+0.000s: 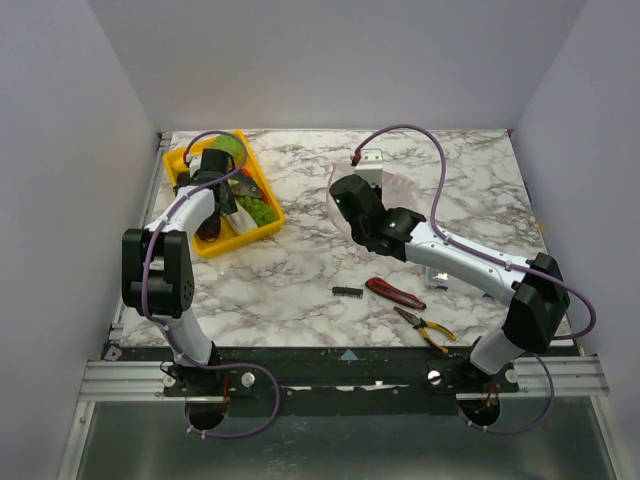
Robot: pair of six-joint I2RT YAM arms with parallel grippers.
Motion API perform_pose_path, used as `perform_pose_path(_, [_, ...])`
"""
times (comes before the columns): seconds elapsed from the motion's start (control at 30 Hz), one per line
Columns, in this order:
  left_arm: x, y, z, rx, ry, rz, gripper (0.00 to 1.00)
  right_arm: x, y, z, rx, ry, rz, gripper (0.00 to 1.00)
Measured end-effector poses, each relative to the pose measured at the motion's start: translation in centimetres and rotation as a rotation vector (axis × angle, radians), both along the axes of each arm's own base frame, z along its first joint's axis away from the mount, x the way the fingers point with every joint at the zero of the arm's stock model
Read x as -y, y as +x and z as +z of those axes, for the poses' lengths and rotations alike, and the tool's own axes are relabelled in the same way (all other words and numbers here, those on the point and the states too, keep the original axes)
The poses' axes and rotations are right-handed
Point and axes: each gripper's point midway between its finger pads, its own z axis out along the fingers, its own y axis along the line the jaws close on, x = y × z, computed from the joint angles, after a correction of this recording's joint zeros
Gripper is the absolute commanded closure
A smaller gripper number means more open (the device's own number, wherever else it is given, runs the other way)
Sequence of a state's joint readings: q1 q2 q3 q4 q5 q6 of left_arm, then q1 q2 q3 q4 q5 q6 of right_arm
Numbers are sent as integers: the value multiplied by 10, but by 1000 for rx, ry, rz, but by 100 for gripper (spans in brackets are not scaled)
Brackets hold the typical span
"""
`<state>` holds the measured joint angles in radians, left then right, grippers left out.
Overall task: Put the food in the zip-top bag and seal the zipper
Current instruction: Pick up the fake fruit from the bin, then place the fake fruit in the zipper food storage bag.
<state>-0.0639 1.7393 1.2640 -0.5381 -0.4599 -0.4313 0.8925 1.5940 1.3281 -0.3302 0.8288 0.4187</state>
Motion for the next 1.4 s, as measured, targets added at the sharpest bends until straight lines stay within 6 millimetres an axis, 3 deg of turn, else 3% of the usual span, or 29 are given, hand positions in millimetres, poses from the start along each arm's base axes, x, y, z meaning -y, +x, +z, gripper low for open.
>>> perform_pose_path(0.33, [-6, 2, -17, -63, -6, 12, 23, -3, 0, -3, -11, 4, 14, 100])
perform_pose_path(0.47, [-5, 3, -19, -72, -19, 6, 33, -4, -1, -3, -13, 7, 18, 100])
perform_pose_path(0.57, [-4, 6, -19, -76, -26, 0, 46, -5, -1, -4, -15, 8, 21, 100])
perform_pose_path(0.67, [-4, 6, -20, -78, -34, -3, 74, -5, -1, -4, -17, 9, 22, 100])
perform_pose_path(0.7, [-4, 6, -19, -77, -37, -5, 78, -5, -1, -4, -17, 9, 22, 100])
perform_pose_path(0.9, [0, 2, -5, -39, -61, -6, 92, -6, 1, -5, -20, 12, 21, 100])
perform_pose_path(1.03, [6, 0, 30, 57, -97, -21, 100, -7, 1, -8, -28, 9, 23, 100])
perform_pose_path(1.2, [43, -1, 83, 211, -218, -159, 100, -10, 0, -11, -36, 23, 27, 100])
perform_pose_path(1.27, [75, -6, 105, 288, -300, -283, 100, -12, 0, -11, -40, 34, 31, 100])
perform_pose_path(1.4, [149, -39, 148, 435, -491, -562, 100, -15, 1, -9, -40, 58, 33, 100])
